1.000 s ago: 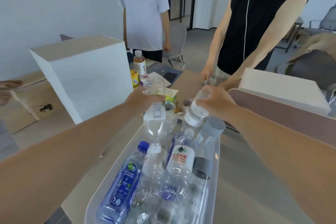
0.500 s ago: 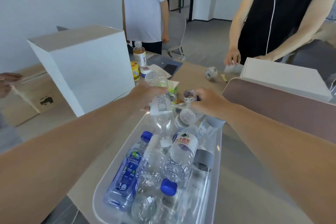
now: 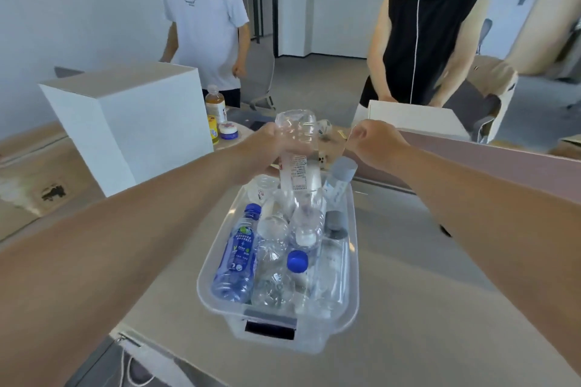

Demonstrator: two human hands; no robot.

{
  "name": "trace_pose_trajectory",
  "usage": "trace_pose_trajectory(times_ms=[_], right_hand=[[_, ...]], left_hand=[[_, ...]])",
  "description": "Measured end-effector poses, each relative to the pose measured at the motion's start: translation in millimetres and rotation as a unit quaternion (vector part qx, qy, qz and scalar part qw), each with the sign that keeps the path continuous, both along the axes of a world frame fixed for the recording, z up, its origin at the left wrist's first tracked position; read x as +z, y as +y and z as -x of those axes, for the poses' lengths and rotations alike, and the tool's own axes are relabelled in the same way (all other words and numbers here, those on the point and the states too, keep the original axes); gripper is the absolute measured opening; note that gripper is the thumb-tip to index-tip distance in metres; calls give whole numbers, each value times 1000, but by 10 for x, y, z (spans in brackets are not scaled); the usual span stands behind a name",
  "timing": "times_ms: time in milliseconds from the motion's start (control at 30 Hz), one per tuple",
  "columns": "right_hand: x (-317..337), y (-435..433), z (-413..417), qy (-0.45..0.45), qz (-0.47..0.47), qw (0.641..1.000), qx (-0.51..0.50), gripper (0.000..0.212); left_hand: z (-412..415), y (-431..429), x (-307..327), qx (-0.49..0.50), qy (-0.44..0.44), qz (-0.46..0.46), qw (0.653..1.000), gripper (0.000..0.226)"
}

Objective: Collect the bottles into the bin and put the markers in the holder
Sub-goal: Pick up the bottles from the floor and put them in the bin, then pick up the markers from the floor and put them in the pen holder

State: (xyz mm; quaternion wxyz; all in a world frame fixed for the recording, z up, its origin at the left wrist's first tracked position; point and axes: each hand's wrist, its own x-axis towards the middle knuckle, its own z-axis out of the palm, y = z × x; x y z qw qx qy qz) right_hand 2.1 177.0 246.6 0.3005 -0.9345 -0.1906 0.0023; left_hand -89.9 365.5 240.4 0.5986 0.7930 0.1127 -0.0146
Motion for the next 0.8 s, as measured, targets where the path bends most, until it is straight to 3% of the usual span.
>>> trace_pose_trajectory(times_ms=[133,300,433,533,667,800], right_hand=[[-130,-231,442,22,-9,999,-35,25],[-433,-569,884,31,3,995,-98,29],[-665,-853,1030,63,-11,987,-145,29],[-717,-1005,1057,80,-37,982,-167,26],[-743,-1124,1102,83,-47,981,-169,26],[-667,-1357,1228,59,-26,988,-141,26]], left_hand=[[256,-205,-219,-85,23,-80,993,71],[519,-375,-658,-114,23,-160,980,92],[624,-381,-857,-85,40,-121,988,96],[673,-385,-853,-72,42,-138,987,97],[750,-489,-747,-89,32,-226,969,109],[708,-762,-397,-64,-51,-277,957,118]])
